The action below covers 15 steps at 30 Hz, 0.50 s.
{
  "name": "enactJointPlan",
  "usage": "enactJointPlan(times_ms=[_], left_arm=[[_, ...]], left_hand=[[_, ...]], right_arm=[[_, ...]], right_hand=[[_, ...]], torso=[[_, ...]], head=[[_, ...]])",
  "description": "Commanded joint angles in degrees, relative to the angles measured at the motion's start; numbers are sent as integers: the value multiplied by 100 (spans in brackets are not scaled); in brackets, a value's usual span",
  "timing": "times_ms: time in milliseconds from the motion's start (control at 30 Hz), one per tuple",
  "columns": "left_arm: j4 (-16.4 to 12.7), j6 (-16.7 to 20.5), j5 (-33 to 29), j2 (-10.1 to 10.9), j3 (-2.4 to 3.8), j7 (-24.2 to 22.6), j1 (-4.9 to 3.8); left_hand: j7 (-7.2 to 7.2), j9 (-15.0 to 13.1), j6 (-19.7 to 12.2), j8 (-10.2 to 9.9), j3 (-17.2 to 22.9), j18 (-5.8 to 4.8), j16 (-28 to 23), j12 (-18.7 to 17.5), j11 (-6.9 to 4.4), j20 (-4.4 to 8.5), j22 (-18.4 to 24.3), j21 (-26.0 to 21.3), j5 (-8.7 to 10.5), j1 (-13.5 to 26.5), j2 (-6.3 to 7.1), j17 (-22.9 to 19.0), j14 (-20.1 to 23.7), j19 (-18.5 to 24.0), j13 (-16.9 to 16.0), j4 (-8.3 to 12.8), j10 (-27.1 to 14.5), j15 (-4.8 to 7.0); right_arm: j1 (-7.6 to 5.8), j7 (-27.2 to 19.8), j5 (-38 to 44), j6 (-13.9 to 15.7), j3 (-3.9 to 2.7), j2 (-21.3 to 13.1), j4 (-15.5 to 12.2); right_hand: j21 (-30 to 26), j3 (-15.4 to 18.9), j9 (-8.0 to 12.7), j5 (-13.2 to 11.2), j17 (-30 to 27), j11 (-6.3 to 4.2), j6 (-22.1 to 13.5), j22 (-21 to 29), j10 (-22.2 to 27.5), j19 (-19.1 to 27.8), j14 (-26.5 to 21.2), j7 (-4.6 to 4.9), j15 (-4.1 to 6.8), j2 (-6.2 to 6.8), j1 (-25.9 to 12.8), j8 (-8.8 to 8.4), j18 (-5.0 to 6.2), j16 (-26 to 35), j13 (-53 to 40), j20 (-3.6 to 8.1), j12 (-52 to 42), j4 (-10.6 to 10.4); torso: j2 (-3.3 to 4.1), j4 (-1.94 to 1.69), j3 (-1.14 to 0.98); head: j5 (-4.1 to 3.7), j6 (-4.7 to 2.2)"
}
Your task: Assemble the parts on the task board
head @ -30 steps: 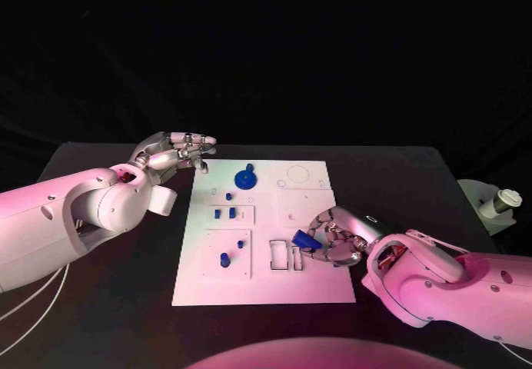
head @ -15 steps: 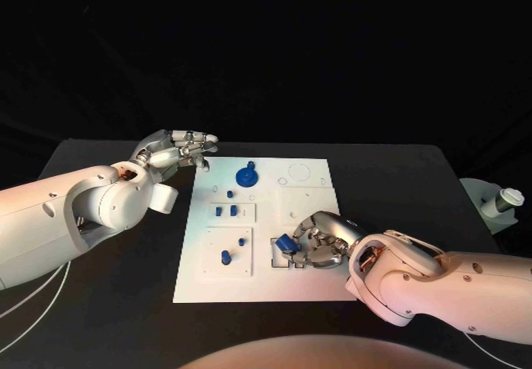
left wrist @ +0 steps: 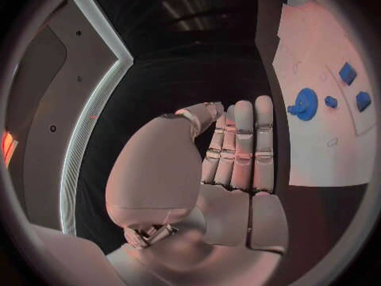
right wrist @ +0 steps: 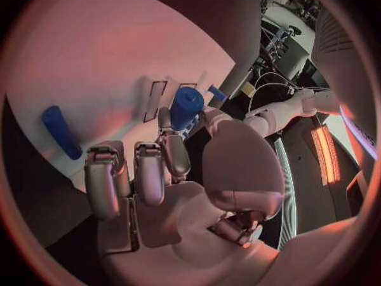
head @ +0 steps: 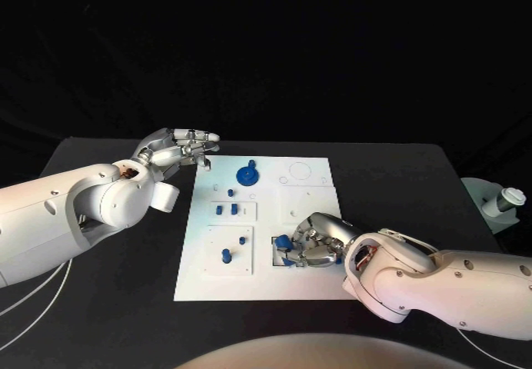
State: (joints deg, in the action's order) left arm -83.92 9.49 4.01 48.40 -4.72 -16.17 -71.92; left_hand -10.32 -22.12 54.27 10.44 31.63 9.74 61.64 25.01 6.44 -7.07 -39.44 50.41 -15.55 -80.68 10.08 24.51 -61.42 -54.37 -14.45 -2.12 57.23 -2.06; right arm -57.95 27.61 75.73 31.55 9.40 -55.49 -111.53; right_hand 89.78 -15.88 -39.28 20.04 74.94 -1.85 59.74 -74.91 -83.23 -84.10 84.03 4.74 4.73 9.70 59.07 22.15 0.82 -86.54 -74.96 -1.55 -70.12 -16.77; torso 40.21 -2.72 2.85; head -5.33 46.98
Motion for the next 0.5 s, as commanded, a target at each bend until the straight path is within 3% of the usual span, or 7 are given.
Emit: enactJointPlan(times_ms=[33, 200, 267, 367, 400, 433, 500], left_arm=[[-21, -114, -23, -4, 4, -16, -2], [-23, -116, -22, -2, 4, -12, -2], [-23, -115, -22, 0, 4, -10, -2], [-22, -115, -22, 3, 4, -6, -2], [-21, -115, -22, 4, 4, -3, -2], [-21, -117, -22, 4, 4, -1, -2], [-21, -117, -22, 5, 4, 2, -2]], left_hand=[[-10, 8, -40, -28, 37, 84, -1, 23, -13, -13, -5, 36, -22, -50, 9, -8, 31, -30, -2, 2, -40, 15], [-10, 8, -40, -28, 37, 84, -1, 23, -13, -13, -5, 36, -22, -50, 9, -8, 31, -30, -2, 2, -40, 15], [-10, 8, -40, -28, 37, 84, -1, 23, -13, -13, -5, 36, -22, -50, 9, -8, 31, -30, -2, 2, -40, 15], [-10, 8, -40, -28, 37, 84, -1, 23, -13, -13, -5, 36, -22, -50, 9, -8, 31, -30, -2, 2, -40, 15], [-10, 8, -40, -28, 37, 84, -1, 23, -13, -13, -5, 36, -22, -50, 9, -8, 31, -30, -2, 2, -40, 15], [-10, 8, -40, -28, 37, 84, -1, 23, -13, -13, -5, 36, -22, -50, 9, -8, 31, -30, -2, 2, -40, 15], [-10, 8, -40, -28, 37, 84, -1, 23, -13, -13, -5, 36, -22, -50, 9, -8, 31, -30, -2, 2, -40, 15]], right_arm=[[6, 82, 150, -156, 0, 40, 23], [7, 130, 258, -140, 0, 68, 63], [7, 142, 289, -130, 0, 72, 69], [7, 156, 363, -102, -1, 76, 73], [7, 157, 381, -92, -1, 77, 72], [7, 156, 407, -77, -1, 76, 70], [7, 151, 448, -53, -1, 70, 64]], right_hand=[[22, 129, 1, -316, 539, 10, 169, -1509, -31, -590, 424, -237, 53, 25, -164, -20, -82, -30, -201, 51, -27, -1], [22, 483, -19, -968, 511, 9, 138, -1509, -16, -590, 416, -238, 54, -14, -413, 25, -82, -17, -189, 55, 34, -8], [22, 572, -23, -1007, 497, 13, 128, -1509, -8, -590, 413, -236, 53, -25, -433, 32, -82, -11, -180, 53, 55, -12], [22, 1264, -36, -1190, 462, 15, 73, -1509, 23, -590, 405, -214, 31, -203, -454, 72, -82, 9, -148, 44, 145, -27], [22, 1638, -39, -1261, 449, 38, 54, -1509, 33, -590, 403, -222, 37, -271, -392, 90, -82, 17, -139, 34, 177, -5], [22, 1819, -40, -1289, 446, 37, 49, -1509, 32, -590, 403, -220, 38, -345, -344, 105, -82, 20, -140, 31, 185, -34], [22, 1876, -39, -1309, 448, 34, 45, -1509, 32, -590, 403, -217, 35, -344, -338, 108, -82, 20, -141, 32, 186, -25]], torso=[[5, 2, -3], [1, -2, -1], [-1, 2, -2], [-1, 3, -1], [-2, 4, -1], [-3, 5, -1], [-3, 6, -3]], head=[[4, -2], [1, -5], [4, -1], [4, 2], [4, 3], [4, 2], [7, -6]])
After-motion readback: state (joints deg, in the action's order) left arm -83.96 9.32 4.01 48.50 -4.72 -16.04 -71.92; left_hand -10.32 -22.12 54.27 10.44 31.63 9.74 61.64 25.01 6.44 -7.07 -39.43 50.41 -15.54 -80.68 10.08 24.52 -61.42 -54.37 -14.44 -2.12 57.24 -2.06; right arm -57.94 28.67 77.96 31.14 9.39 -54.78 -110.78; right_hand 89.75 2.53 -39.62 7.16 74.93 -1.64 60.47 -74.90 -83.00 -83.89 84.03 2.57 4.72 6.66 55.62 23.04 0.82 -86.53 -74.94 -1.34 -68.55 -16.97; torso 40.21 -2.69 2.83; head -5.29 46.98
